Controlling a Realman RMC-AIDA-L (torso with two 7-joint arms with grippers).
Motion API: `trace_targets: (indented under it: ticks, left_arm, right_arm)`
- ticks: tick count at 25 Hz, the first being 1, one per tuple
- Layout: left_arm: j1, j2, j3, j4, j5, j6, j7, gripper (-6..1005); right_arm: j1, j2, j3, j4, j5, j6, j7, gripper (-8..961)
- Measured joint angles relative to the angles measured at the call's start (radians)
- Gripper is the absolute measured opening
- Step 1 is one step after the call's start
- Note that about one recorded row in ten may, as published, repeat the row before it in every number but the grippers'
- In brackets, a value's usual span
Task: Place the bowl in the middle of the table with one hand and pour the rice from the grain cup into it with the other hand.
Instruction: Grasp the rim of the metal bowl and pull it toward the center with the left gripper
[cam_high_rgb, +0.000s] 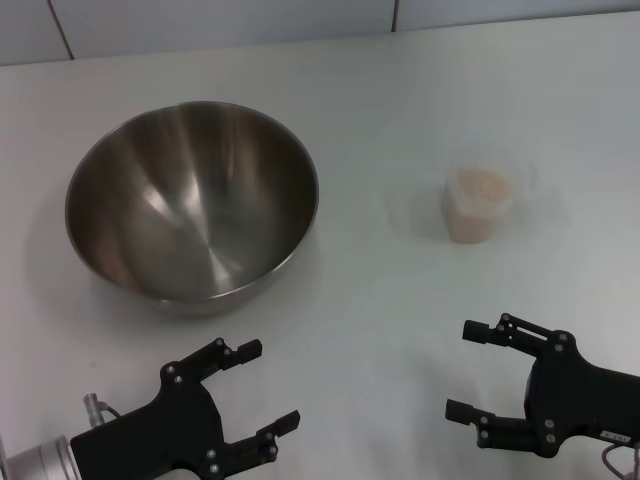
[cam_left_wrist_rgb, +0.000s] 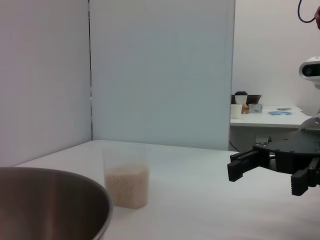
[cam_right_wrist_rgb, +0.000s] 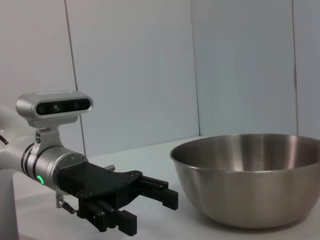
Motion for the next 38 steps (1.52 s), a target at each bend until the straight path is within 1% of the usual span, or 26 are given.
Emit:
trace_targets:
  ticks: [11, 12, 13, 14, 17, 18, 19, 20, 21, 22, 23, 25, 27, 28, 29, 31, 33, 35, 37, 38]
  left_arm:
    - [-0.014, -0.002, -0.002, -0.001, 0.0, 0.004, -0.022, 802]
    - [-0.012, -0.002, -0.004, 0.001, 0.0, 0.015, -0.02, 801]
    - [0.002, 0.0, -0.033, 0.007, 0.0, 0.081, 0.002, 801]
    - [0.002, 0.0, -0.033, 0.007, 0.0, 0.081, 0.002, 801]
    - [0.026, -0.001, -0.131, 0.019, -0.004, 0.229, 0.024, 800]
    - [0.033, 0.007, -0.216, 0.05, -0.003, 0.31, -0.043, 800]
    - [0.033, 0.007, -0.216, 0.05, -0.003, 0.31, -0.043, 800]
    - [0.032, 0.019, -0.257, 0.072, -0.005, 0.323, -0.094, 799]
    - [0.03, 0.03, -0.29, 0.096, -0.001, 0.318, -0.168, 799]
    - [0.025, 0.048, -0.342, 0.133, 0.004, 0.292, -0.259, 799]
    - [0.024, 0.062, -0.386, 0.17, 0.015, 0.246, -0.321, 800]
    - [0.039, 0.077, -0.47, 0.266, 0.061, 0.128, -0.387, 800]
    - [0.067, 0.085, -0.555, 0.408, 0.155, -0.038, -0.491, 801]
    - [0.086, 0.088, -0.614, 0.557, 0.286, -0.202, -0.622, 801]
    - [0.094, 0.085, -0.636, 0.629, 0.363, -0.283, -0.696, 802]
    - [0.097, 0.075, -0.687, 0.723, 0.524, -0.392, -0.848, 803]
    - [0.086, 0.058, -0.754, 0.796, 0.699, -0.464, -1.015, 803]
    - [0.062, 0.039, -0.816, 0.823, 0.848, -0.483, -1.133, 804]
    - [0.022, 0.022, -0.878, 0.825, 1.007, -0.496, -1.254, 805]
    - [-0.023, 0.006, -0.931, 0.822, 1.177, -0.488, -1.37, 805]
  right_arm:
    - [-0.001, 0.0, 0.001, 0.0, -0.001, 0.004, 0.002, 840]
    - [-0.002, 0.0, 0.001, 0.0, -0.001, 0.004, 0.002, 839]
    - [-0.006, 0.0, 0.002, 0.0, -0.001, 0.004, 0.001, 839]
    - [-0.006, 0.0, 0.002, 0.0, -0.001, 0.004, 0.001, 839]
    - [-0.009, 0.001, 0.002, 0.0, -0.001, -0.001, -0.001, 839]
    - [-0.01, 0.001, 0.002, 0.001, -0.001, -0.004, -0.001, 839]
    - [-0.01, 0.001, 0.002, 0.001, -0.001, -0.004, -0.001, 839]
    - [-0.011, 0.001, 0.002, 0.001, -0.001, -0.005, -0.002, 839]
    - [-0.012, 0.001, 0.002, 0.001, -0.001, -0.006, -0.003, 839]
    - [-0.012, 0.001, 0.002, 0.001, -0.001, -0.007, -0.004, 839]
    - [-0.012, 0.001, 0.002, 0.001, -0.001, -0.007, -0.006, 839]
    - [-0.012, 0.001, 0.002, 0.001, -0.001, -0.007, -0.006, 839]
    - [-0.01, 0.001, 0.002, 0.0, -0.001, -0.008, -0.007, 839]
    - [-0.009, 0.001, 0.002, -0.002, -0.001, -0.01, -0.007, 839]
    - [-0.009, 0.001, 0.002, -0.002, -0.001, -0.01, -0.007, 839]
    - [-0.009, 0.002, 0.002, -0.007, 0.0, -0.011, -0.007, 839]
    - [-0.01, 0.002, 0.002, -0.009, 0.003, -0.012, -0.008, 840]
    - [-0.009, 0.003, 0.002, -0.009, 0.004, -0.012, -0.008, 840]
    - [-0.009, 0.003, 0.001, -0.009, 0.004, -0.014, -0.008, 840]
    - [-0.009, 0.003, 0.001, -0.009, 0.005, -0.017, -0.008, 840]
